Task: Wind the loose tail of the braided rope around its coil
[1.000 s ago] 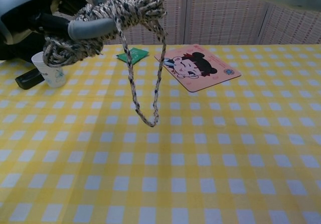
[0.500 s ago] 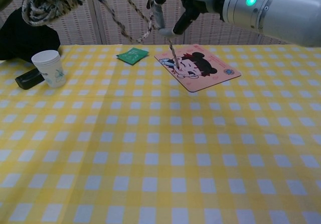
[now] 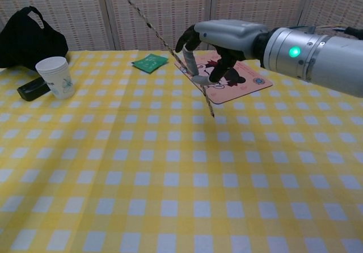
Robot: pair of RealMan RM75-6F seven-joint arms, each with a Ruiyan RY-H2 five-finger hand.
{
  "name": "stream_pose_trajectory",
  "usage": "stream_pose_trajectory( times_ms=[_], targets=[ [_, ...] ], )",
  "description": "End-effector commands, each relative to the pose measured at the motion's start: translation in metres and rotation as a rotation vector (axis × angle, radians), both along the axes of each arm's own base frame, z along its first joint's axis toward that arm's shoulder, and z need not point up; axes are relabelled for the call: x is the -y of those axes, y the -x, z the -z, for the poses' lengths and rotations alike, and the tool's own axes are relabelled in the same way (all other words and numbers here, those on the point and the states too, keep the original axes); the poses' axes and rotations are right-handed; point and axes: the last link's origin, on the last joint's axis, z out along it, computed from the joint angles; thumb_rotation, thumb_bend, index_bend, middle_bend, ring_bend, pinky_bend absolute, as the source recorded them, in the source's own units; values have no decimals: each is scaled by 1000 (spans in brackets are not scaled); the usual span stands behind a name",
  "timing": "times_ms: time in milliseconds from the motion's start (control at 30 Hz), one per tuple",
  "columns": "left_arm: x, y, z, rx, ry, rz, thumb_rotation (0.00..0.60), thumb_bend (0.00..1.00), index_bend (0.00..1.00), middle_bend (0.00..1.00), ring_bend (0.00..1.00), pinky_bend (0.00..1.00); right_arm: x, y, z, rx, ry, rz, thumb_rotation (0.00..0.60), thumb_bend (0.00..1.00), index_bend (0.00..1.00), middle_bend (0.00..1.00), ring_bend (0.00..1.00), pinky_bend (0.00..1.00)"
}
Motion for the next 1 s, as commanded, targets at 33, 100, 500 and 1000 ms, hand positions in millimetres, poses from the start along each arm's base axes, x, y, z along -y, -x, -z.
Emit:
stream_pose_trajectory(
  times_ms=[33,100,500,1000],
  targets=[
    [-8,4,-6,4,-35,-36,368,228,760,823,689,539,-5,5,3,-15,-8,-4,600,396,631,188,0,0],
    [-12,7,-9,4,-50,-60,368,228,760,823,689,539,-9,9,5,-25,-15,-4,600,396,631,188,0,0],
    [-35,28,-12,-74,-130,-201,380,228,760,823,689,539,-32,13,5,-58,-28,-76,600,396,635,188,0,0],
    [-37,45,19,-407,-188,-213,396,228,760,822,689,539,-47,-55,-45,72,31,-237,600,397,635,187,0,0]
  ],
)
